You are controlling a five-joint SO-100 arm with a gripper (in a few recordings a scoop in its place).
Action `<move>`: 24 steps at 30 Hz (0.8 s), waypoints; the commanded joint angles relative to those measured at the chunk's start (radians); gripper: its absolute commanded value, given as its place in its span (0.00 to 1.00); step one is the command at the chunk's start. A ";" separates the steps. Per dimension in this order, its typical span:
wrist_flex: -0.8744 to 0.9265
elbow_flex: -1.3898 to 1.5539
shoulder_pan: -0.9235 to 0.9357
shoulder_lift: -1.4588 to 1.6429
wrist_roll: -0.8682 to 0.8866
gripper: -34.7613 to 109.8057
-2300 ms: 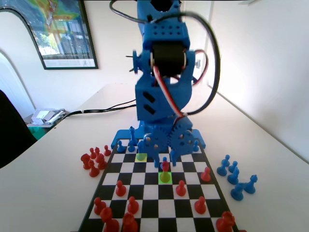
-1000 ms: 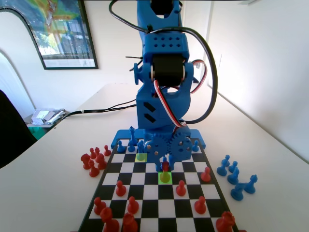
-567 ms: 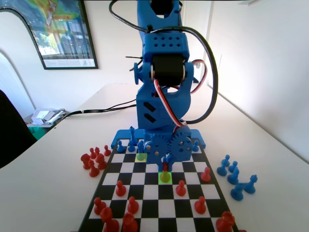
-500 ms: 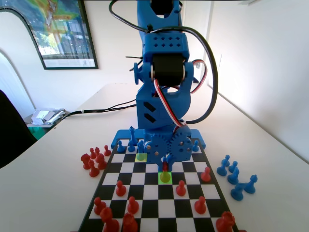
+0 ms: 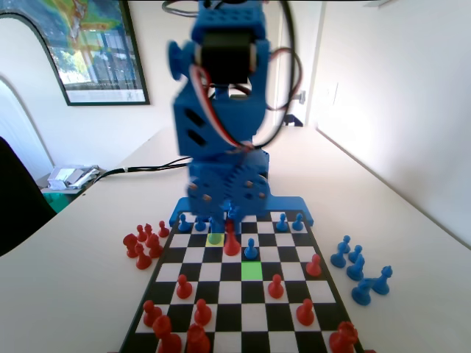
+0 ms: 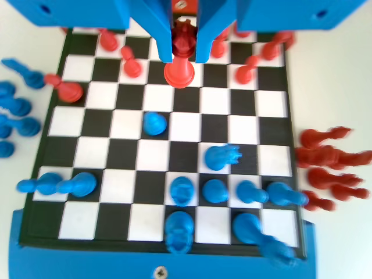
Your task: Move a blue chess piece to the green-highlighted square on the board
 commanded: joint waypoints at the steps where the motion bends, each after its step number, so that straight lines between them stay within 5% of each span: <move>1: 0.040 -0.071 0.086 0.124 -0.032 0.25; 24: 0.152 -0.296 0.681 -0.067 -0.212 0.25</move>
